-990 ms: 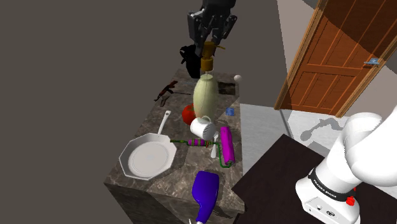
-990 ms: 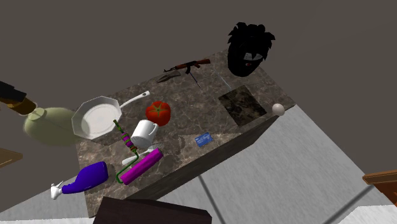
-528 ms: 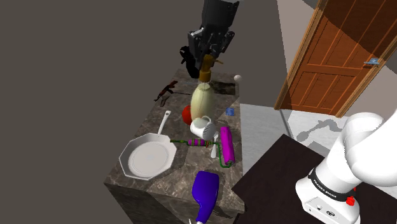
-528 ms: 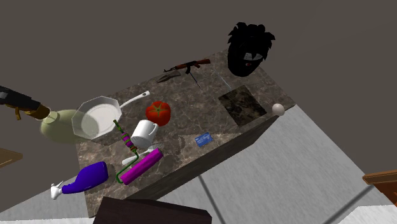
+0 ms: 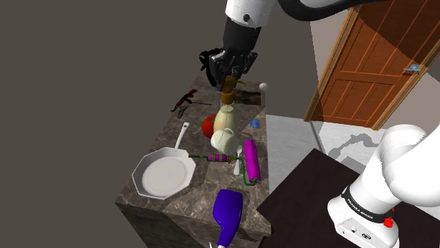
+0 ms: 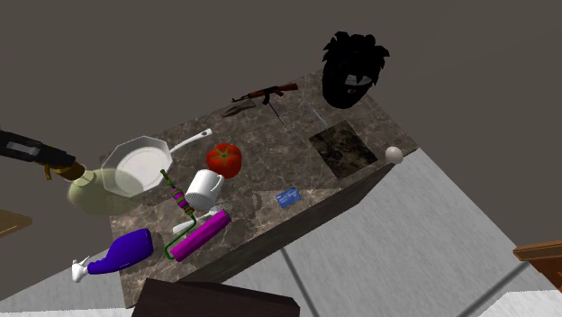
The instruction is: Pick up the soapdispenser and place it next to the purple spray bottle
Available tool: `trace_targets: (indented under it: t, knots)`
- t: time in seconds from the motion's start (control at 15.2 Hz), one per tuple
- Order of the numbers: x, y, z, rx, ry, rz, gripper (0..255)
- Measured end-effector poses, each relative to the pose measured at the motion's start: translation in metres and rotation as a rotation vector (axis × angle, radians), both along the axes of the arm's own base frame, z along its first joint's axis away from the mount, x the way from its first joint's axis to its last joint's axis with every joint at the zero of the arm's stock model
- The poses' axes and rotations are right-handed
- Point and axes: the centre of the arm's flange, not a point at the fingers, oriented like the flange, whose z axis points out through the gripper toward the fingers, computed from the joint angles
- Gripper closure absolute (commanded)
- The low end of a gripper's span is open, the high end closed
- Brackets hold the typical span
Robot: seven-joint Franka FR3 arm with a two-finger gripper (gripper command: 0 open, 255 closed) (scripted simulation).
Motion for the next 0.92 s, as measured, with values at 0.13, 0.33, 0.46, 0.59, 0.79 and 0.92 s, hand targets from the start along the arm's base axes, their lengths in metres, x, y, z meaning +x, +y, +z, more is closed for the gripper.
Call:
trace_targets:
  t: [0.13,0.33,0.46,0.59,0.79,0.92]
  knots:
    - [0.001,0.001,-0.012,0.0,0.0,0.0,255]
    - [0.0,0.001,-0.027,0.0,0.0,0.0,255]
    - [0.001,0.0,-0.038,0.0,0.0,0.0,255]
    - [0.001,-0.001,-0.048,0.0,0.0,0.0,255]
    - [0.0,0.0,-0.064,0.0,0.0,0.0,255]
    - [0.0,-0.001,-0.074,0.0,0.0,0.0,255]
